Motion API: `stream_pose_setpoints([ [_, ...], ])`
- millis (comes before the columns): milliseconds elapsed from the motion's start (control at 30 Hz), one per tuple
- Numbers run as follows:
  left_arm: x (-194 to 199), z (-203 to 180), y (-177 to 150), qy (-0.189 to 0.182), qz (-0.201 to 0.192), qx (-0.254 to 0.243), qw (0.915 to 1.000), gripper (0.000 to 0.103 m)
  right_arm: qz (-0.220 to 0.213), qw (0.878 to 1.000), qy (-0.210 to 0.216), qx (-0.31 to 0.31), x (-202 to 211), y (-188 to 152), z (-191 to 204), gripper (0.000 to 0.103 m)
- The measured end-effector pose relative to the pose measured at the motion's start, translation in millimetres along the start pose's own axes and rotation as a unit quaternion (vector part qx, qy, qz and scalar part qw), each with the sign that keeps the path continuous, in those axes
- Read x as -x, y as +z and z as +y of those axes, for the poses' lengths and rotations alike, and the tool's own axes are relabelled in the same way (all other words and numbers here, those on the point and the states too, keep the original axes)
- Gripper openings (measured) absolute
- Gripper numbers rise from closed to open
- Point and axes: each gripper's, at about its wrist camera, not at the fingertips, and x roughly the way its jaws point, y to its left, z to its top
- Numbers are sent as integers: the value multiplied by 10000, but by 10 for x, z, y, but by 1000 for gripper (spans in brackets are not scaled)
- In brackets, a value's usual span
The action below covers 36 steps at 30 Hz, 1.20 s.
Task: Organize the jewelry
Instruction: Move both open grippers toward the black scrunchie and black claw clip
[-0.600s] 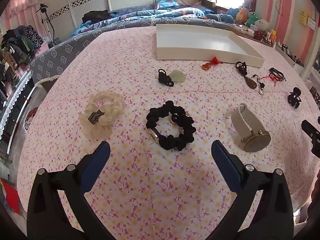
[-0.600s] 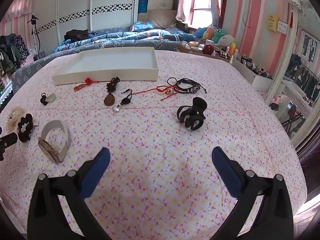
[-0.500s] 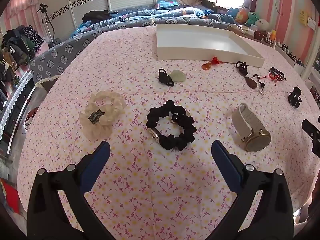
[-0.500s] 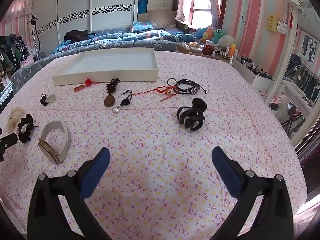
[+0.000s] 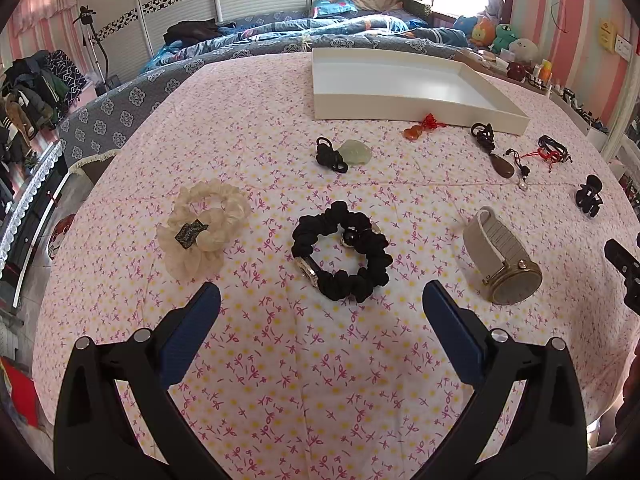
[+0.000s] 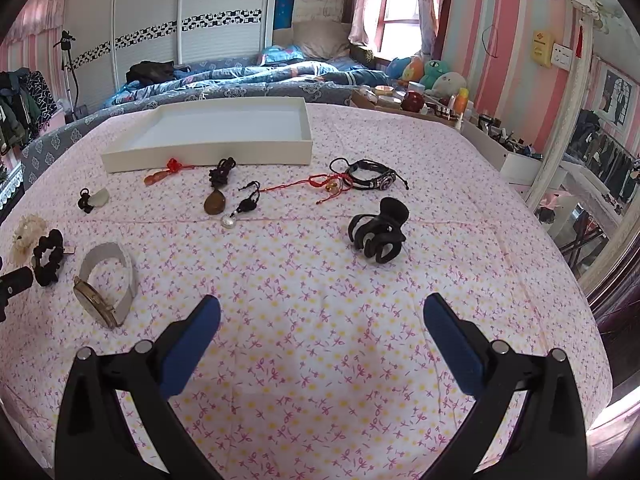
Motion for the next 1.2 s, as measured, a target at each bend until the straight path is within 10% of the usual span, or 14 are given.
stream_pose_setpoints([
  [1200,-95,60,32,-41,118,151,9998,100,-40,9998,-198,-2,-67,6,-49,101],
])
